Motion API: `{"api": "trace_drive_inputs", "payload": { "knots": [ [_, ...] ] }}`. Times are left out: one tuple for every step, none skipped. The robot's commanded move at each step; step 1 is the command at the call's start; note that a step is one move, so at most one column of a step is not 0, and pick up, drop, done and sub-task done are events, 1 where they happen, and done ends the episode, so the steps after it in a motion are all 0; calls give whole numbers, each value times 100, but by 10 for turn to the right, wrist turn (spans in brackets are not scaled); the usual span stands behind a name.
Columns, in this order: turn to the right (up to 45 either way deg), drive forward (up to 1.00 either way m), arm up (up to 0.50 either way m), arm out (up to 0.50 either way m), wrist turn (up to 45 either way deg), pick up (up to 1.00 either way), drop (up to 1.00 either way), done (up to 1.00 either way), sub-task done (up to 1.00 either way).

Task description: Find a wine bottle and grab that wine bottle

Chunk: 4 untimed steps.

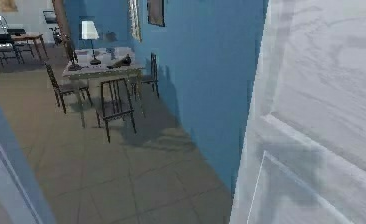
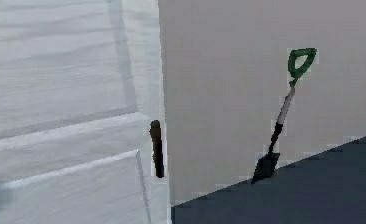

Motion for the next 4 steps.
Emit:
{"api": "trace_drive_inputs", "payload": {
  "knots": [
    [0,45,0,0,0,0,0,0,0],
    [-450,0,0,0,0,0,0,0,0],
    [0,75,0,0,0,0,0,0,0],
    [-120,0,0,0,0,0,0,0,0]
  ]
}}
